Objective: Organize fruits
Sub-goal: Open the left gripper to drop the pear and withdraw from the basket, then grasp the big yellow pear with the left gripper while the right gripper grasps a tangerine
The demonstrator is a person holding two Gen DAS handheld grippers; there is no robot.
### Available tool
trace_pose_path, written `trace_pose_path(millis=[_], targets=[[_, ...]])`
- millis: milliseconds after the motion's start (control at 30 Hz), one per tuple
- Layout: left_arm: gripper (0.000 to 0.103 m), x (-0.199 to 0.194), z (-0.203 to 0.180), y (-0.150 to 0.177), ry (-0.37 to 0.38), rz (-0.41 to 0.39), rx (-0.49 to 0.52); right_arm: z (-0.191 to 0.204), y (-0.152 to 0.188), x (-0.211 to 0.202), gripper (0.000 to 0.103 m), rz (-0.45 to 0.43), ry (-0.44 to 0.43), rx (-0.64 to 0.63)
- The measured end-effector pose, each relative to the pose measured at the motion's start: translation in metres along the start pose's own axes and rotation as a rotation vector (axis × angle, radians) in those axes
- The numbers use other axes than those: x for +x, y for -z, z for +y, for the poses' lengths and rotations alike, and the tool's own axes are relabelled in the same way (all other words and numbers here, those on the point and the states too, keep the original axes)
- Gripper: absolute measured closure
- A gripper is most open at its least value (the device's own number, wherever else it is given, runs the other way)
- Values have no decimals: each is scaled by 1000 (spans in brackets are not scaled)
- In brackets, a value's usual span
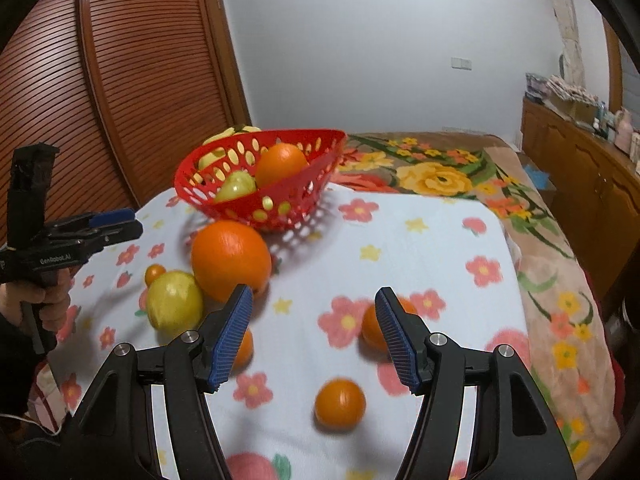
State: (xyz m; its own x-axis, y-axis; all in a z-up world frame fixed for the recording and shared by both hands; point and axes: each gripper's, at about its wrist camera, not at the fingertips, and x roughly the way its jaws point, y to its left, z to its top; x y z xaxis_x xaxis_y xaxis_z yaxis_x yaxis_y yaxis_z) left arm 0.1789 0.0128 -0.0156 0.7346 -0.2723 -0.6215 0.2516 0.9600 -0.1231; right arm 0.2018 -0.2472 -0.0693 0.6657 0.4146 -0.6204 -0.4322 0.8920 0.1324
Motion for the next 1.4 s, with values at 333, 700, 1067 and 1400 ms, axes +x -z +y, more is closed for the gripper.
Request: trace_pose_path(millis=[333, 700, 1067, 1400], targets=[[36, -4, -15, 20, 26, 17, -14, -9, 33, -9, 38, 32, 22, 40], [36, 12, -33, 36, 60, 68, -6, -12, 53, 12, 38, 102, 25, 59], [35, 19, -45, 39, 75, 83, 17, -13, 60, 26, 69, 169, 47, 75], [34, 32, -47, 41, 69, 115, 26, -3, 60, 23, 70, 140, 13, 59]])
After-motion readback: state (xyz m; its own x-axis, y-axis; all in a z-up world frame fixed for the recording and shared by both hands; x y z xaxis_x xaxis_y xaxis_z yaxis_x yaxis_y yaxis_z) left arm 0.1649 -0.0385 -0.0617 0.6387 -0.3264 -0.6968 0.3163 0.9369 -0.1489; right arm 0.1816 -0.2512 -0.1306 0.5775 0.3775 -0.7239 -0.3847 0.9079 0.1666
